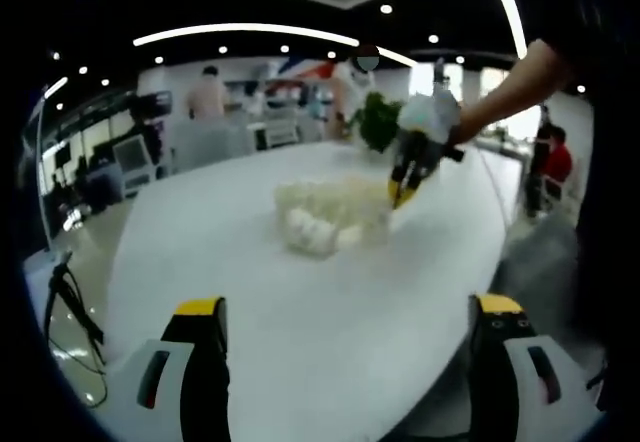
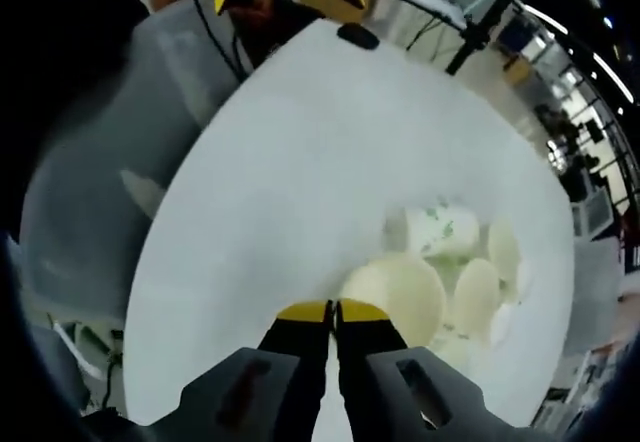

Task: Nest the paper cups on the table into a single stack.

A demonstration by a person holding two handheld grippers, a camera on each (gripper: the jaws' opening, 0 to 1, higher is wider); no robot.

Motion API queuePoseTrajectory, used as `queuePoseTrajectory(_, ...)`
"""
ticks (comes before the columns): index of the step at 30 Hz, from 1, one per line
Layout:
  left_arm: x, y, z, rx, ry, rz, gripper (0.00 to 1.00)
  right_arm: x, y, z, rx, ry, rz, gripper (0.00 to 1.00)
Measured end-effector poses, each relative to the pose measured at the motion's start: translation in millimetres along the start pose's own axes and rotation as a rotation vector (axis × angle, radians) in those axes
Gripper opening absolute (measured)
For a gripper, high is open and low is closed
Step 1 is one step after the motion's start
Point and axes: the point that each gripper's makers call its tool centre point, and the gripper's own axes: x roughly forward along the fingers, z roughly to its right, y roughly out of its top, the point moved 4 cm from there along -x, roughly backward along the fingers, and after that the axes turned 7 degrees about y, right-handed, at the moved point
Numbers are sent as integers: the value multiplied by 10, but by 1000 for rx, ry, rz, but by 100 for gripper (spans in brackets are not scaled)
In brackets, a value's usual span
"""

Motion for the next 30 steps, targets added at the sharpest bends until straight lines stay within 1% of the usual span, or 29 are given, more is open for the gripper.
queuePoseTrajectory(4,12,16,13,14,-13,1,99,-44,140,-193,-20,6,9,0)
queuePoseTrajectory(9,25,28,27,16,-29,7,99,-2,254,-486,-72,40,1,0)
queuePoseTrajectory(14,37,27,43,27,-47,10,99,38,361,-724,-81,66,3,0)
queuePoseTrajectory(24,27,16,49,16,-54,14,99,148,577,-952,-74,116,31,0)
queuePoseTrajectory(27,36,20,60,10,-57,16,99,218,592,-1010,-86,134,19,0)
queuePoseTrajectory(30,40,17,62,12,-58,14,99,262,576,-1007,-90,138,14,0)
